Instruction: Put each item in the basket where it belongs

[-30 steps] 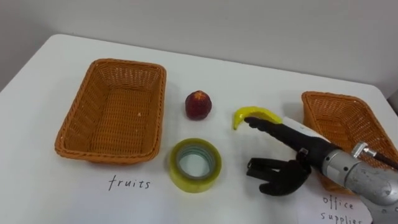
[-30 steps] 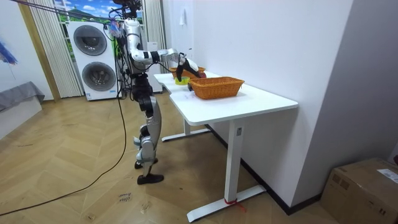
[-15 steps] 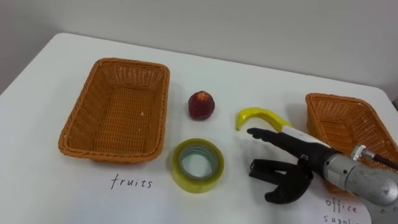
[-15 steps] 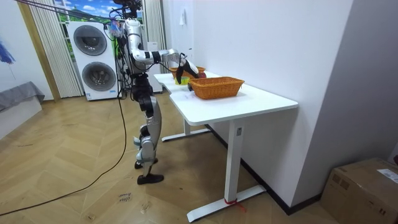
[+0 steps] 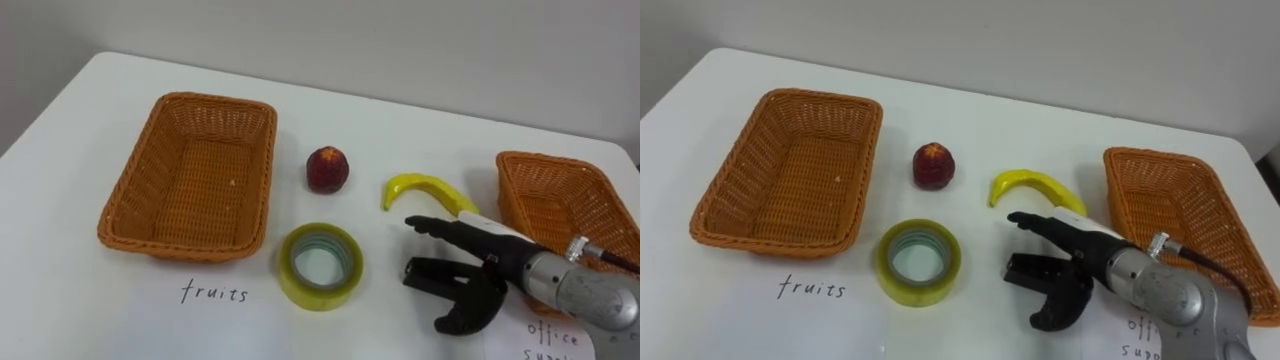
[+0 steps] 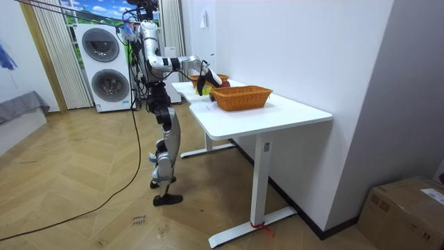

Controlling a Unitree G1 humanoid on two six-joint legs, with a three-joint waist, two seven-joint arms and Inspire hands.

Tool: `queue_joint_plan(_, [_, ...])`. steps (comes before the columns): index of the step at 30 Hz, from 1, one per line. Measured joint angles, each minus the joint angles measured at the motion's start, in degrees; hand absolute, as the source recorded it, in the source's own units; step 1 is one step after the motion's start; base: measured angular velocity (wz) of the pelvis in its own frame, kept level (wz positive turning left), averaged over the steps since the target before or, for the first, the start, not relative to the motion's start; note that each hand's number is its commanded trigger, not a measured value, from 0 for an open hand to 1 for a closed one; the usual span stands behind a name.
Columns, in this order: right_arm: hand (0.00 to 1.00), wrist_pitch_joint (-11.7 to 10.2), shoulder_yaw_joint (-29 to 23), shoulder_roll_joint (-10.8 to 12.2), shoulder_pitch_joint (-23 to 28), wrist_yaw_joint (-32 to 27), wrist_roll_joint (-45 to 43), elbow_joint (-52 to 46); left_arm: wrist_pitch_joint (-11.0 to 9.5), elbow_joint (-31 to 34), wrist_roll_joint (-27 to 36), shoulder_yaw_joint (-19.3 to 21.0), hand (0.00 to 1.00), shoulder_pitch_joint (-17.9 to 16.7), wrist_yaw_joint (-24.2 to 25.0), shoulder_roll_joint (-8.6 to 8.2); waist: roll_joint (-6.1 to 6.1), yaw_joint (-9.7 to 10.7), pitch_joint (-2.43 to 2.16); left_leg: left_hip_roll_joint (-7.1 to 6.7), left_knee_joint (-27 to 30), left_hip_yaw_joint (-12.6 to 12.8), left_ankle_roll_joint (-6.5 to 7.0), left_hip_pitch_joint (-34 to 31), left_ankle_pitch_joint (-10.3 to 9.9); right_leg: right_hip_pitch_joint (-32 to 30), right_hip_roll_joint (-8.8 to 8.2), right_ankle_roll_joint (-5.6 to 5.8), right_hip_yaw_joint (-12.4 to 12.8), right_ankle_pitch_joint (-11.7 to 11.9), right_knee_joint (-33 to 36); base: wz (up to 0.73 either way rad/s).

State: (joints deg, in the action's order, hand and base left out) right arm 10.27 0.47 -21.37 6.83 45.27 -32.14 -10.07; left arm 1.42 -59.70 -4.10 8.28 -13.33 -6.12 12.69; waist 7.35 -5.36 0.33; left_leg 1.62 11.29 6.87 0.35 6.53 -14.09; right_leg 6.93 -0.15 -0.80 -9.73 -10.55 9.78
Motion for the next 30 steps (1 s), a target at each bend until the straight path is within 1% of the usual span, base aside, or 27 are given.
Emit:
queue_joint_plan(2, [0.0,0.3,0.8,0.0,0.0,0.0,-0.1,0.0,0.0,0.0,0.0,-0.1,0.0,0.1,-0.1,0.0,-0.02,0.0,0.01,0.0,0.0,0.0,0.0,0.0,0.0,0.0,0.0,0.0,0.0,0.0,0.0,0.0])
queue_joint_plan(7, [0.0,1.1,0.9,0.4,0.0,0.0,-2.1,0.0,0.2,0.0,0.0,-0.2,0.0,0.0,-0.8,-0.01,-0.02,-0.1,0.02,-0.01,-0.4,0.0,0.0,0.0,0.0,0.0,0.0,0.0,0.0,0.0,0.0,0.0])
queue_joint_plan(12, [0.0,1.7,0.9,0.4,0.0,0.0,-3.7,-0.3,1.1,0.0,0.0,-0.2,0.0,0.0,-1.0,-0.01,0.01,-0.9,0.01,-0.02,-0.5,0.0,0.0,0.0,0.0,-0.1,0.02,0.0,0.1,0.0,0.0,0.0])
queue_joint_plan(17, [0.0,2.3,1.0,0.3,-0.1,0.0,-4.5,-0.3,1.3,0.0,0.0,-0.3,0.0,0.0,-1.2,-0.01,0.26,-1.2,0.03,-0.03,-0.5,-0.1,0.0,-0.1,0.0,-0.1,0.01,0.0,0.0,0.0,0.0,0.0])
queue_joint_plan(23, [0.0,2.3,1.9,0.3,-0.1,-0.1,-4.7,-0.3,2.0,0.0,0.0,-0.8,0.0,0.1,-1.3,0.0,0.29,-1.1,0.02,-0.04,-0.4,-0.1,0.0,0.0,0.0,-0.1,-0.01,0.0,0.1,0.0,0.0,0.0])
queue_joint_plan(30, [0.0,2.3,2.8,0.3,-0.2,-0.6,-6.5,-0.3,2.2,0.0,0.0,-1.8,0.0,0.1,-1.2,0.09,0.57,-1.1,0.02,-0.11,-0.2,-0.4,0.0,-0.2,0.0,0.0,-0.05,0.0,-0.1,0.0,0.1,0.01])
